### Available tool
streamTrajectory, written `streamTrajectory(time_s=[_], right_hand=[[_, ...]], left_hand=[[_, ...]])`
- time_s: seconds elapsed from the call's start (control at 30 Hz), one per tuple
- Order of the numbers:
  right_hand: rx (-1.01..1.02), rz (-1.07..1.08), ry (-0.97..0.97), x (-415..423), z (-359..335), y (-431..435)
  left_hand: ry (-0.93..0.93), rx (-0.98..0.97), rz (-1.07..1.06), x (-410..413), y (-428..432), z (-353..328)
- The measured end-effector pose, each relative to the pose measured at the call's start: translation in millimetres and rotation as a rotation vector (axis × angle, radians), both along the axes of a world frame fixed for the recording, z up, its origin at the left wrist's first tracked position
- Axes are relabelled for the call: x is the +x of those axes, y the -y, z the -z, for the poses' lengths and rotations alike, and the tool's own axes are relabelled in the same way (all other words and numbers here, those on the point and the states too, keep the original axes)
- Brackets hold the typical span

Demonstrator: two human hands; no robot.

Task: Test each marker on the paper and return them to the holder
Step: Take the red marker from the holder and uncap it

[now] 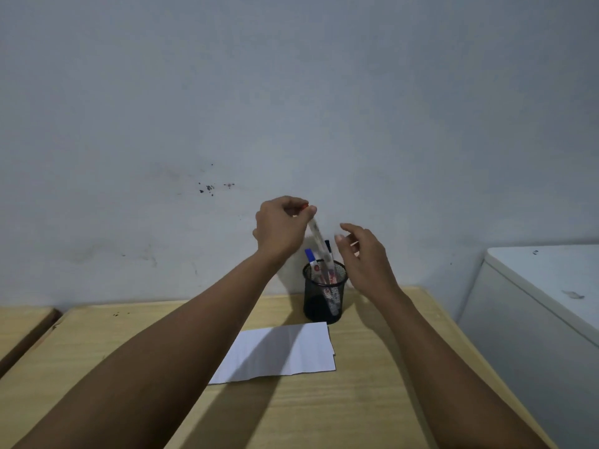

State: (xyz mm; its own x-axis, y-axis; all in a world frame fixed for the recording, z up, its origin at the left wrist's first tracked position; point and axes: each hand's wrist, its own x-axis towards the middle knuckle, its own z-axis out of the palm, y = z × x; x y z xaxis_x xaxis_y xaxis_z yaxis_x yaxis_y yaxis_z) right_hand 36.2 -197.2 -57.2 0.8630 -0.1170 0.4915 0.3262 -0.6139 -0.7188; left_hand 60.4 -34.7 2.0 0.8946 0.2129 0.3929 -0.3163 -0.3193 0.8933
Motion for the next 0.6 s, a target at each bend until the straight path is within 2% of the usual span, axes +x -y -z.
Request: streamTrajectory(time_s=[0.13,0.2,0.3,0.37,0.43,0.6], right_hand=[[0.103,-0.127,-0.078,-17.8,-28.6,-19.6],[0.362,-0.171,-0.054,-30.3,-43.4,-32.6],[0.900,-0.301,-0.084,-54.2,-61.5,-57.0],[1.143,-0.374,-0.121,-68.0,-66.2,-78.8],[1.216,-0.434,-0.161,-79.3,-66.5,-104.0],[1.145,-0.498,-0.178,-95.5,-58.6,-155.0]], left_hand=[[-0.056,-0.391,0.063,-29.4,-28.5,-29.3],[-0.133,-0.482,0.074,-46.3,-44.4,-35.7],[-0.261,-0.578,0.101,-68.5,-66.5,-35.8],[-0.309,-0.621,0.138,-83.0,-77.6,-33.4],[-0.329,-0.629,0.175,-97.1,-85.5,-27.8],[-0.358,-0.640,0.128,-124.2,-111.4,-12.9]])
